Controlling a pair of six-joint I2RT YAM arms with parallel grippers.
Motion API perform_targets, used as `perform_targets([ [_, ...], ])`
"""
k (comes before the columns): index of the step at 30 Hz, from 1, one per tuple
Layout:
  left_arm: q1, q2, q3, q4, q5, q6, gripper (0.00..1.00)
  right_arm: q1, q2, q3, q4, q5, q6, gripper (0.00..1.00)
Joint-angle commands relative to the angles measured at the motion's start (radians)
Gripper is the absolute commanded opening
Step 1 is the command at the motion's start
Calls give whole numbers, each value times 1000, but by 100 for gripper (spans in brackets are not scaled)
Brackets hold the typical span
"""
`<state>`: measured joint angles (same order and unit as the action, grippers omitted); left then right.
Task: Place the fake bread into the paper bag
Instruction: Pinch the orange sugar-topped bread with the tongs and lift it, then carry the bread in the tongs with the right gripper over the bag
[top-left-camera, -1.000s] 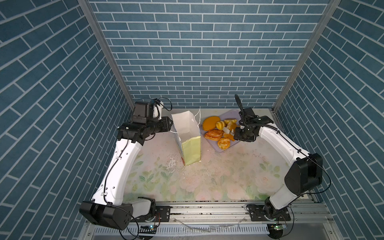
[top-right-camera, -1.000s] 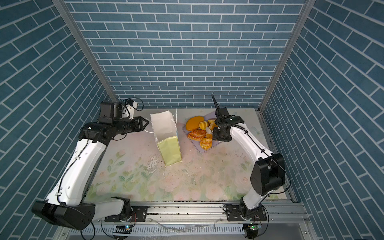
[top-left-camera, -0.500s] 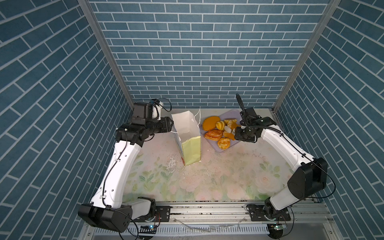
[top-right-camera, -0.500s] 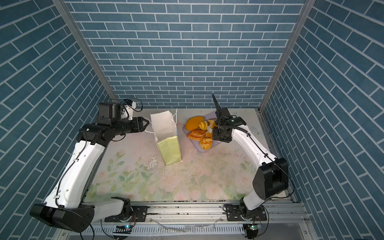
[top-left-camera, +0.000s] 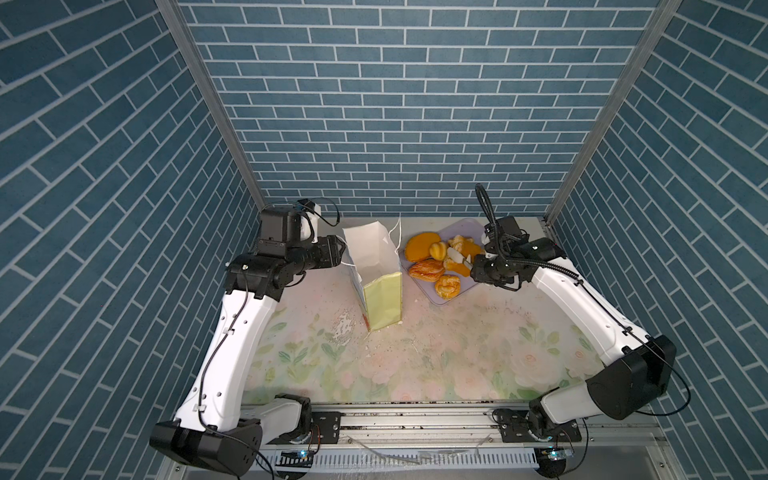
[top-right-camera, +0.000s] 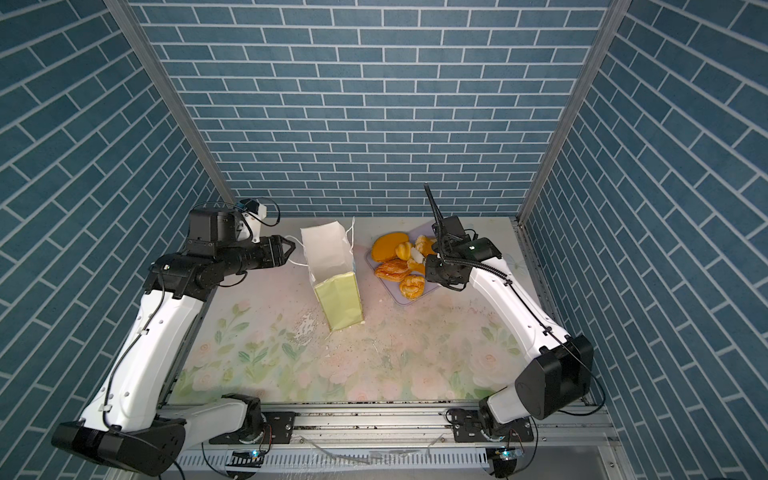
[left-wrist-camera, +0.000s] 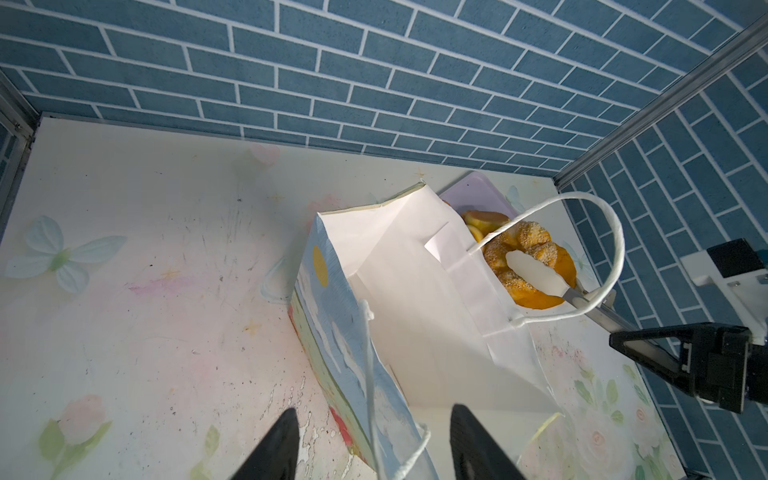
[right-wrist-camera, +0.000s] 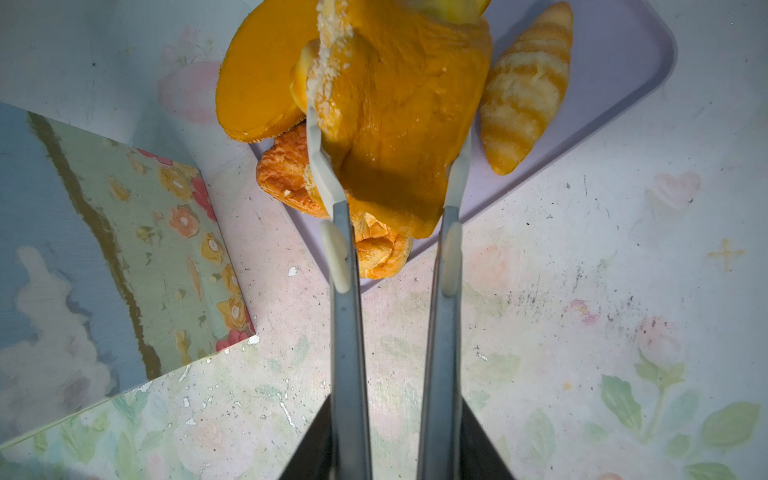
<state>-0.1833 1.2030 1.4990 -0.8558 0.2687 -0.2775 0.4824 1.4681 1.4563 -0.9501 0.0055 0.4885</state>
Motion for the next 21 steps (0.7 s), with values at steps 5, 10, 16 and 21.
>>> perform_targets([
  [5,3,-3,-9,-2,6,-10,60,14,-78,68,-68,83,-41,28],
  [10,3,4,-14,3,21,-17,60,14,-103,125,-105,118,-66,28],
  [16,3,18,9,-21,3,-18,60,20,-94,272,-139,114,-124,28],
  [21,3,13,6,-29,-15,-4,60,37,-14,469,-166,80,-206,28],
])
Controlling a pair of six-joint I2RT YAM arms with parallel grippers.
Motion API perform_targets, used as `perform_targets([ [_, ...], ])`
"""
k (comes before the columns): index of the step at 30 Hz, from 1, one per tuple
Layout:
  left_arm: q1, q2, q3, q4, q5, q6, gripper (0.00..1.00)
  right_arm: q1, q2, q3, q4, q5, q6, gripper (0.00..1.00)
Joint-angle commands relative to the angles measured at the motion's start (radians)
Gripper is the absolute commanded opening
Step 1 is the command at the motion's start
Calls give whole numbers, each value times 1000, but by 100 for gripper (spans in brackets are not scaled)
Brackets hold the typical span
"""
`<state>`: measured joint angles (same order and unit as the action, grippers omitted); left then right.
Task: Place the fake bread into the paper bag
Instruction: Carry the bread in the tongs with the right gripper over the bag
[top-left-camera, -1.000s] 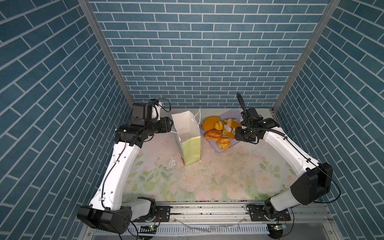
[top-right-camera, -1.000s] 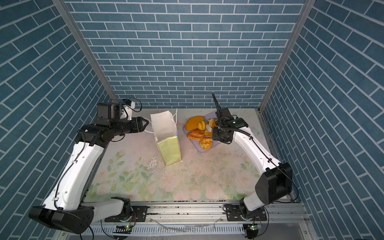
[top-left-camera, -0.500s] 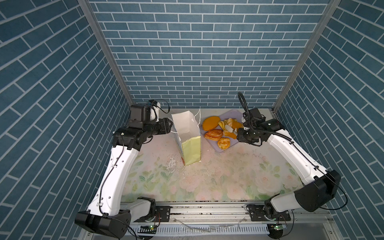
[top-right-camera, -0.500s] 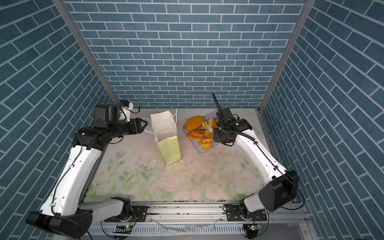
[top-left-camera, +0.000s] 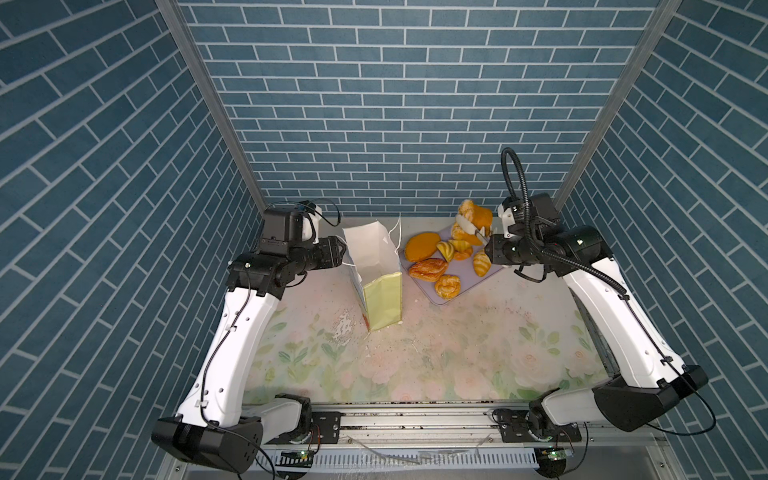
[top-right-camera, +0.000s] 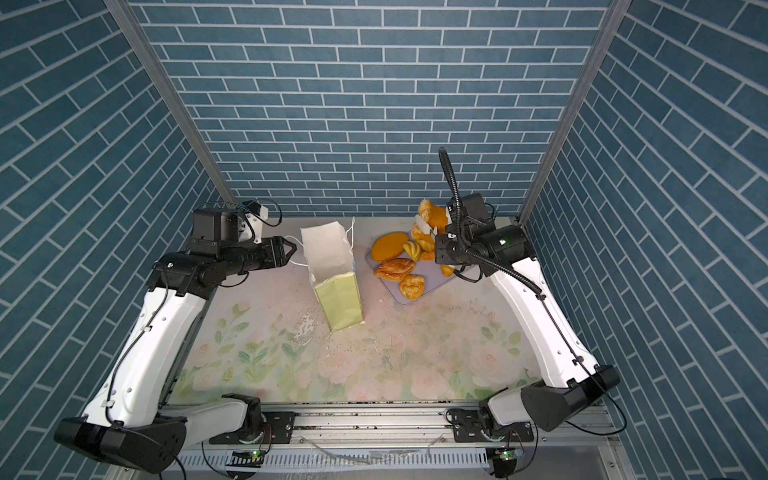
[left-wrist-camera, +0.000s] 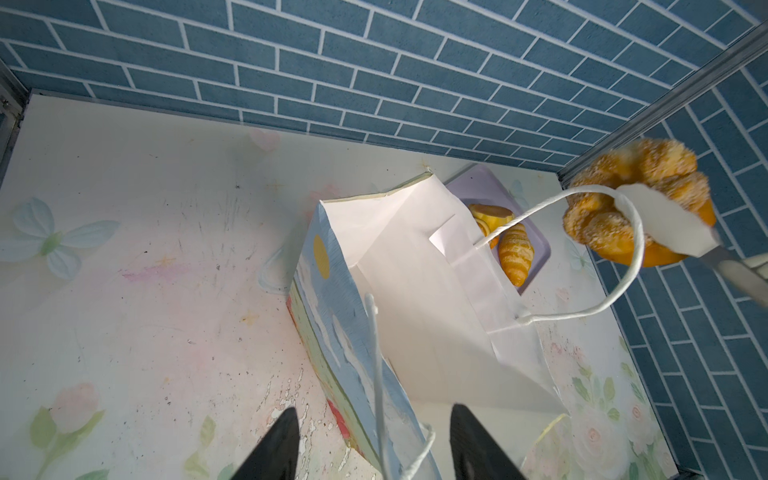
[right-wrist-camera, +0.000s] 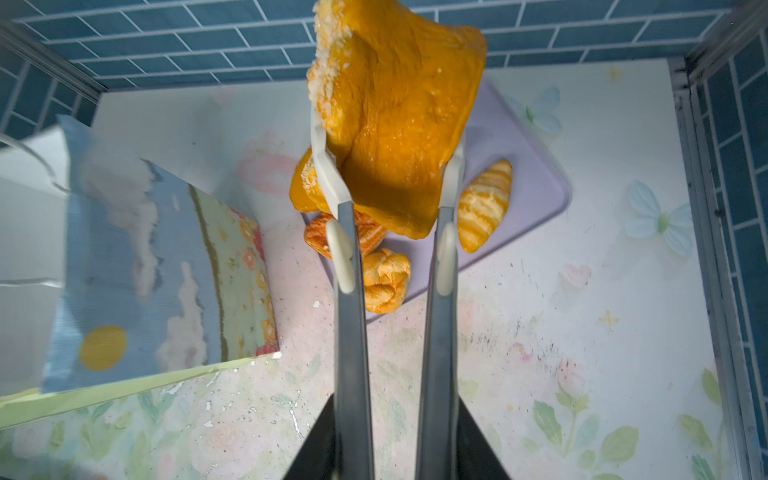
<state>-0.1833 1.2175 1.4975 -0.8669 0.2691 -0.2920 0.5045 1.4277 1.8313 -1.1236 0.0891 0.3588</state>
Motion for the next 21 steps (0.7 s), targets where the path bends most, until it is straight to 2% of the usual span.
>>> perform_targets([
  [1,4,-1,8,-23,-20,14,60,20,47,144,-1,-8,-95,28],
  [8,4,20,21,-38,-18,28,60,108,170,414,-18,-89,-191,28],
  [14,4,29,25,-46,-11,41,60,241,273,623,-54,-55,-277,28],
  [21,4,51,9,-41,1,34,56,350,290,646,-16,-61,-330,28],
])
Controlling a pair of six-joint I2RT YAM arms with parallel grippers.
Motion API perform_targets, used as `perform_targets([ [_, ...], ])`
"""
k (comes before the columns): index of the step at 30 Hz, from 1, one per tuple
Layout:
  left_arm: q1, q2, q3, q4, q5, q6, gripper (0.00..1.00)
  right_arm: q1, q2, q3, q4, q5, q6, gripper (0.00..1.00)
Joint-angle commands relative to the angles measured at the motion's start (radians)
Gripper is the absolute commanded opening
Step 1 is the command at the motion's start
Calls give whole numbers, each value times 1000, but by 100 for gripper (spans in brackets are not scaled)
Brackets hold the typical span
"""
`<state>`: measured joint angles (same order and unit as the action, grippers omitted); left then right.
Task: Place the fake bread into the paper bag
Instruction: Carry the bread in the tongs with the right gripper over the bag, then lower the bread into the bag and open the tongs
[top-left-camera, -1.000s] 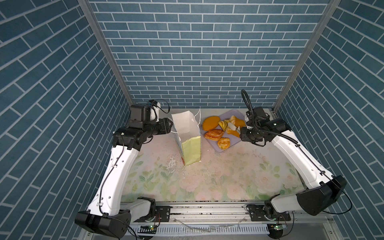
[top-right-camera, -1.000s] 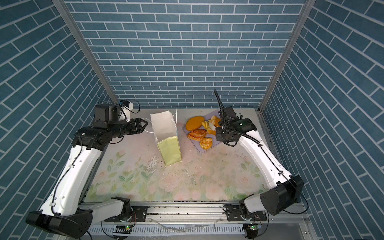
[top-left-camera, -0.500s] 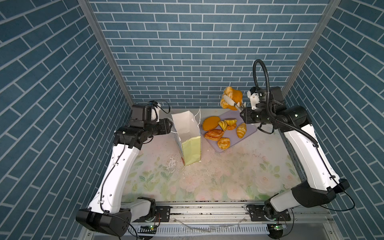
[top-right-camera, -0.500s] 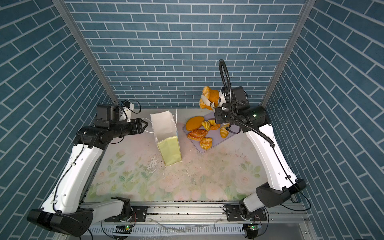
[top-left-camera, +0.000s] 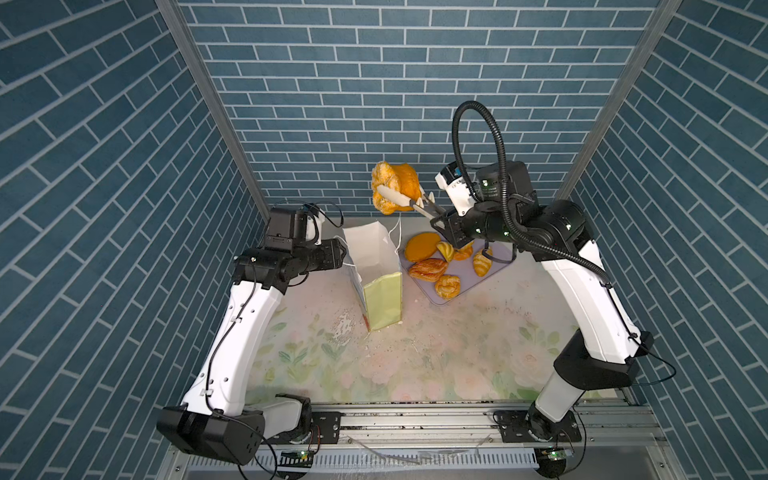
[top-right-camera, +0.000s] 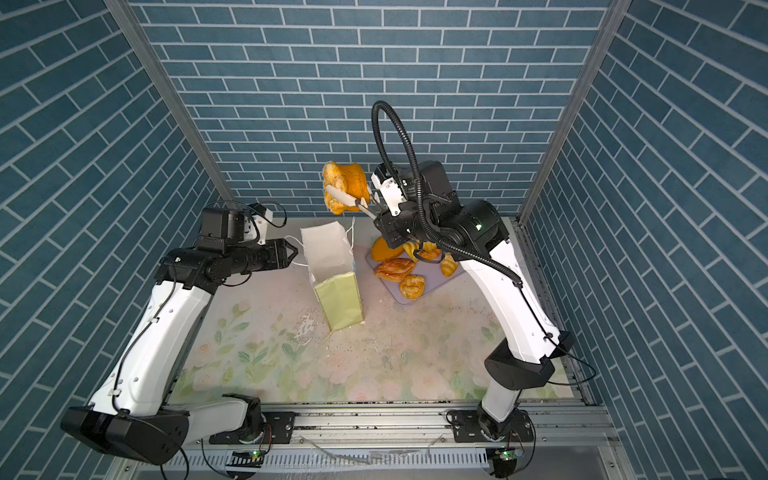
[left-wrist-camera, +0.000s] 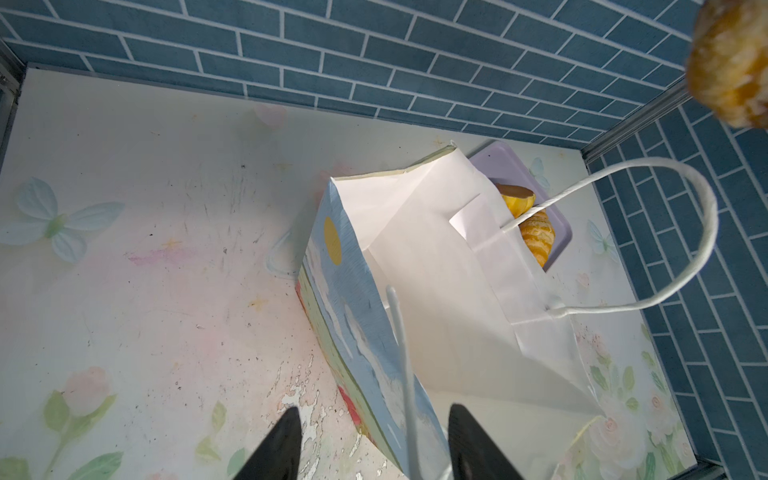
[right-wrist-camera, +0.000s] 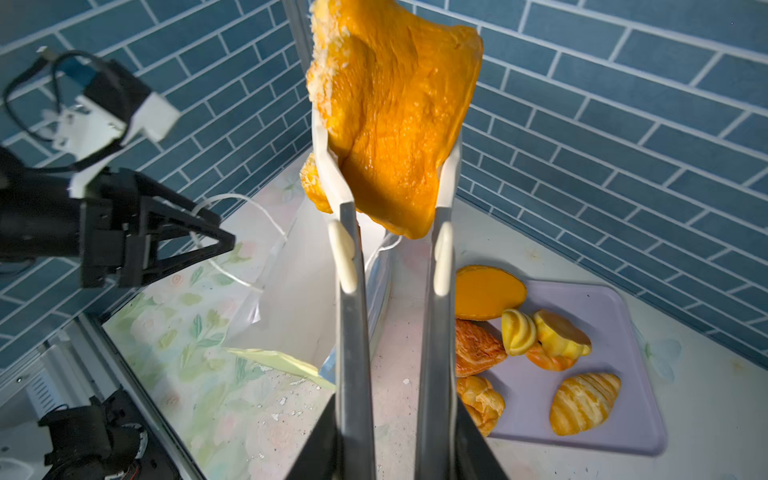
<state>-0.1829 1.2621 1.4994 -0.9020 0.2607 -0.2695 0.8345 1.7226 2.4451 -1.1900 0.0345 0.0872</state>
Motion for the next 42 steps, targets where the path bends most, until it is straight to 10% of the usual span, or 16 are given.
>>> perform_targets([
  [1,3,4,5,-5,9,12,54,36,0,32,48,-8,-58,28],
  [14,3,-11,-27,3,20,10,12,123,-43,-233,89,33,9,28],
  [42,3,-34,-62,32,52,-12,6,123,-39,-303,142,119,89,61],
])
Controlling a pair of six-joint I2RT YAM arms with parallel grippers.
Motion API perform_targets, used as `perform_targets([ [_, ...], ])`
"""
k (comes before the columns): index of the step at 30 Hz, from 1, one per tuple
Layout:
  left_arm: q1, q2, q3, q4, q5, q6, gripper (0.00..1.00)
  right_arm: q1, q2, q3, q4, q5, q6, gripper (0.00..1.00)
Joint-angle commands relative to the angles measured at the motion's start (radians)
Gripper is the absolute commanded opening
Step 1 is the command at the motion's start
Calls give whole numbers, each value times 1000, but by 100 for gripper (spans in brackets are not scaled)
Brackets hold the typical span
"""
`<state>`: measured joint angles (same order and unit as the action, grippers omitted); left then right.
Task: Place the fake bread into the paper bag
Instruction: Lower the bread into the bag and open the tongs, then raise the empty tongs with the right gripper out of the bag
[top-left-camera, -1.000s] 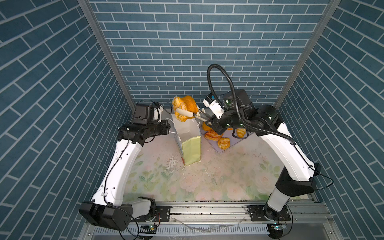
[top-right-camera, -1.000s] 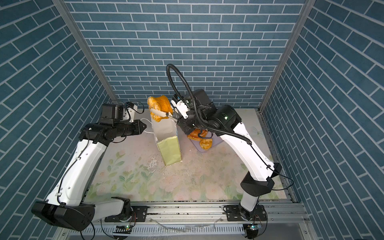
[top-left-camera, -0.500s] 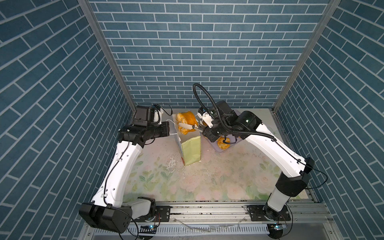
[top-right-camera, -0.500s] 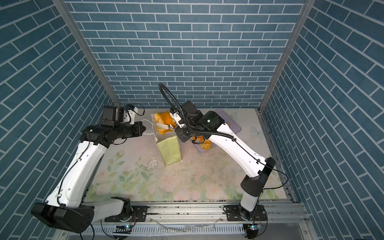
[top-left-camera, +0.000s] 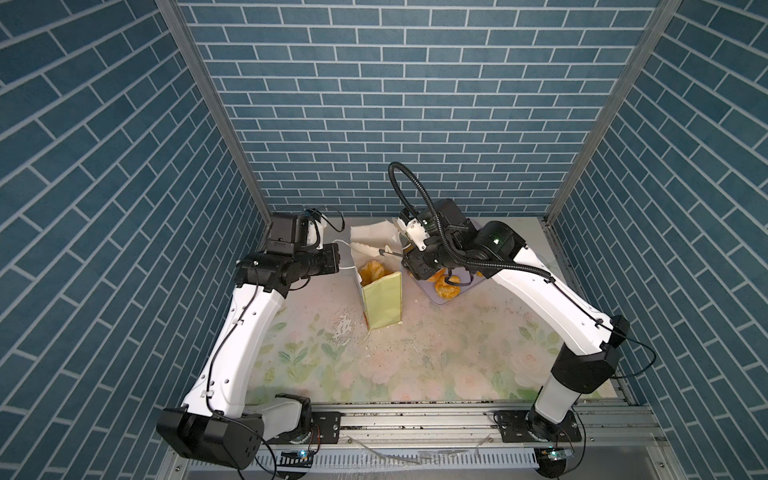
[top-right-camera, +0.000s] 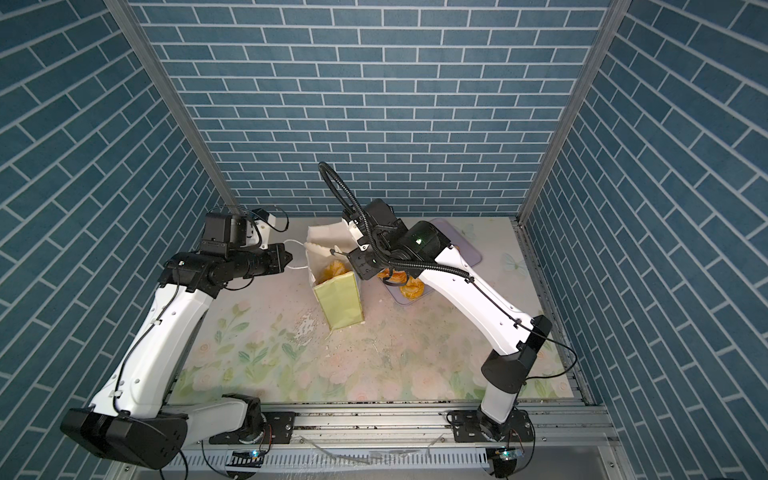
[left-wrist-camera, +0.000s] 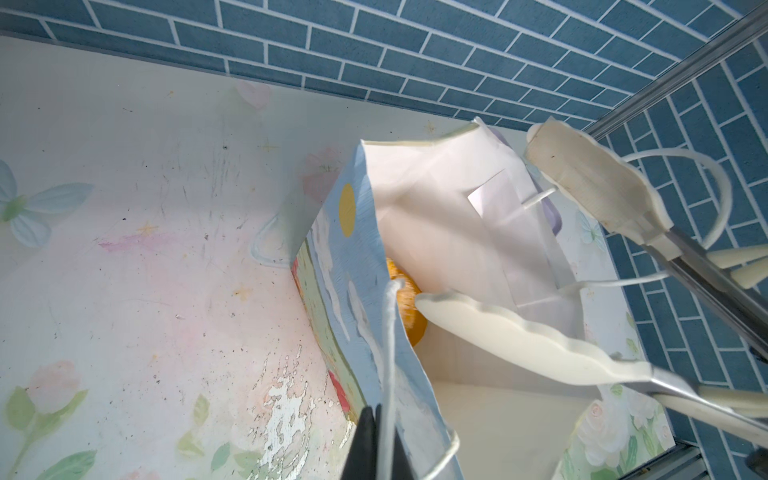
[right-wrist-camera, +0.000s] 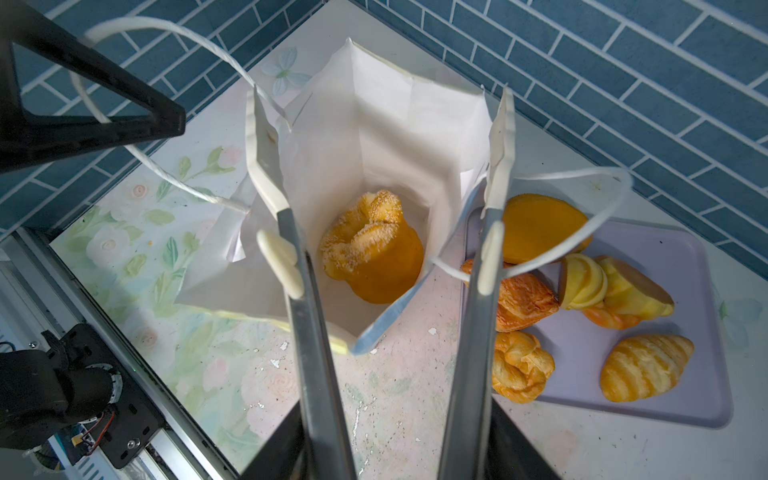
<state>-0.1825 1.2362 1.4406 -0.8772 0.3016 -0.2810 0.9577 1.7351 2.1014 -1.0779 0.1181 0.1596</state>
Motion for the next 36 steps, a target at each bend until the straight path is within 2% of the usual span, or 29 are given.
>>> perform_targets([
  [1,3,-4,-2,5,13,-1,6,0,-58,47,27,42,18,62],
  [10,3,-5,5,6,17,-2,6,-13,-108,118,29,154,17,60],
  [14,3,-4,-3,7,22,-1,6,-58,-155,92,51,166,86,59],
  [18,3,-5,-4,12,27,-2,6,-107,-226,28,66,226,116,59],
  [24,3,-8,-12,11,27,0,6,-163,-325,-131,131,154,140,56],
  [31,3,-4,-6,14,27,-3,5,-173,-316,-170,121,132,134,52],
  [36,3,-9,-10,12,24,-4,6,-172,-252,-153,97,15,101,55],
])
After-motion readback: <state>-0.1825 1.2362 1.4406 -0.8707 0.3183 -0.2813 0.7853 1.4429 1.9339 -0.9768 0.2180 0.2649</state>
